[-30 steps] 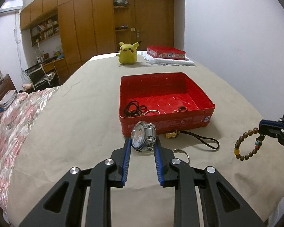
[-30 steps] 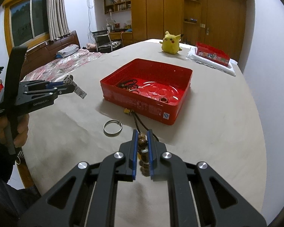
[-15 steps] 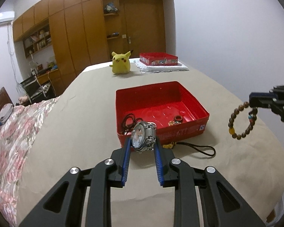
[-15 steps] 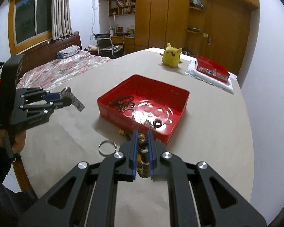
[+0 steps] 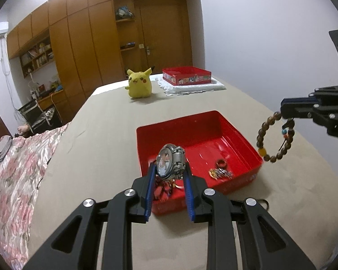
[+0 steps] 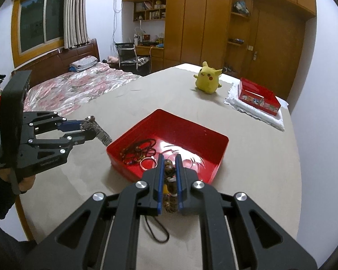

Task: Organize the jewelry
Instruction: 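Carry the watch into the box with the left gripper while the right drops the bracelet, then withdraw both open grippers from the box toward the bangle and braided cord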

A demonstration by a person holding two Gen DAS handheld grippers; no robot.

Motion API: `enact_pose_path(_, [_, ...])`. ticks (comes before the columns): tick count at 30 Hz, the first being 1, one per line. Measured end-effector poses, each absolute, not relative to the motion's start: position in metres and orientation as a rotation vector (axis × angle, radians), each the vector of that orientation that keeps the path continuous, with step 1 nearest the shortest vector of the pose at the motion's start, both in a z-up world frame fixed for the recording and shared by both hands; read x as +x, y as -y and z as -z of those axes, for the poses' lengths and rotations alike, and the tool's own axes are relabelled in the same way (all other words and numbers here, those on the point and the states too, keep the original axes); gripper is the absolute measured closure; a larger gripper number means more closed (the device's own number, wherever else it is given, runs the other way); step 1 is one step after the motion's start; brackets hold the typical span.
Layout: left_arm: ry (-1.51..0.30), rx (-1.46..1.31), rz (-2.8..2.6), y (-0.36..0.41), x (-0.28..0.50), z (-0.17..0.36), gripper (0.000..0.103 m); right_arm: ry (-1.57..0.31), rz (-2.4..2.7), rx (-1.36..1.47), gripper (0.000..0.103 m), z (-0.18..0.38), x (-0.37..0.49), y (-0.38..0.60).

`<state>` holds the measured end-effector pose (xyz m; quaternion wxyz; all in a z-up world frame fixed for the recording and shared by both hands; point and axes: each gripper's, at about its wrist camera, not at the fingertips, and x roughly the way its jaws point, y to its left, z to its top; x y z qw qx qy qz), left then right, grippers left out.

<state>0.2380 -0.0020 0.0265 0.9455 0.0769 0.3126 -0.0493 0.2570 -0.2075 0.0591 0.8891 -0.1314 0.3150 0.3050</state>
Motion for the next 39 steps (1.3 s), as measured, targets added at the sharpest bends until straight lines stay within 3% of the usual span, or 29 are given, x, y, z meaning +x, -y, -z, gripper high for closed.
enact_pose_path(10, [-0.727, 0.143, 0.120, 0.006, 0.306, 0.012, 0.079, -0.775, -0.629, -0.212, 0.095, -0.004, 0.327, 0.186])
enact_pose_path(27, [-0.855, 0.136, 0.134, 0.007, 0.350, 0.077, 0.079, -0.914, -0.599, -0.181, 0.095, 0.070, 0.370, 0.188])
enact_pose_path(30, [-0.845, 0.136, 0.132, 0.007, 0.349, 0.076, 0.073, -0.924, -0.595, -0.182, 0.091, 0.074, 0.374, 0.191])
enact_pose_path(33, [-0.835, 0.144, 0.129, 0.008, 0.346, 0.075, 0.070, -0.922, -0.593, -0.182, 0.078, 0.075, 0.372, 0.192])
enact_pose_path(39, [-0.801, 0.144, 0.131, 0.009, 0.328, 0.063, 0.066, -0.867, -0.598, -0.168, 0.074, 0.059, 0.355, 0.200])
